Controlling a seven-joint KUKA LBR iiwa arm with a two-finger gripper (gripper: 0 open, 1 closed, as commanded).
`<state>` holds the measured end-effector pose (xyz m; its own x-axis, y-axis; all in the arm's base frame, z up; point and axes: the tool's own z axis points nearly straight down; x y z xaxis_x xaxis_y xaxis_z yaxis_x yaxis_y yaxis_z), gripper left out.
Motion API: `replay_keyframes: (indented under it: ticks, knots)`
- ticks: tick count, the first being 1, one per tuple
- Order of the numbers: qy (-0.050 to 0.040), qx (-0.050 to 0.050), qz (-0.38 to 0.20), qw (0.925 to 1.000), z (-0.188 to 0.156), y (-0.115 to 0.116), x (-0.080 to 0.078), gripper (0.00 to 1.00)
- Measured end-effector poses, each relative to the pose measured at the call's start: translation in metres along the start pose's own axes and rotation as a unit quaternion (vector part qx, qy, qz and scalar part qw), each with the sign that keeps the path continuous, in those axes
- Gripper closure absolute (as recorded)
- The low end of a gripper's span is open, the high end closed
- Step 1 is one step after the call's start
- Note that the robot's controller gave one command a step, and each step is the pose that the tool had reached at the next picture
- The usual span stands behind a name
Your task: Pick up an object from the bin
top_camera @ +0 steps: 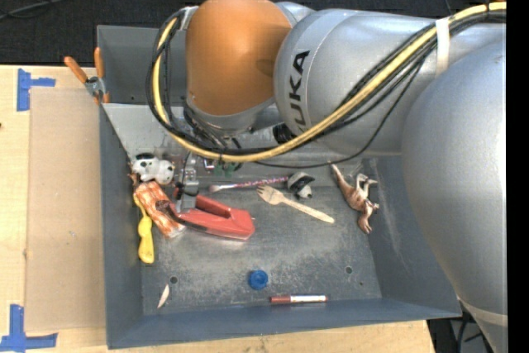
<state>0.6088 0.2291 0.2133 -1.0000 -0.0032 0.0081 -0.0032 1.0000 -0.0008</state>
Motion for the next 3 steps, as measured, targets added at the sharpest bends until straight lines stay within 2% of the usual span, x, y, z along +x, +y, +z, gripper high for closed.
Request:
replay_keyframes:
  ticks: [1,2,3]
  knots:
    - [-0.0039,-0.001,0.002,1.0000,-0.005,-0.001,-0.002,0.00]
    - [-0.0045,-0.001,0.013,0.9999,0.087,-0.048,0.010,0.00]
    - [-0.0042,-0.001,0.002,1.0000,0.096,-0.062,0.033,0.00]
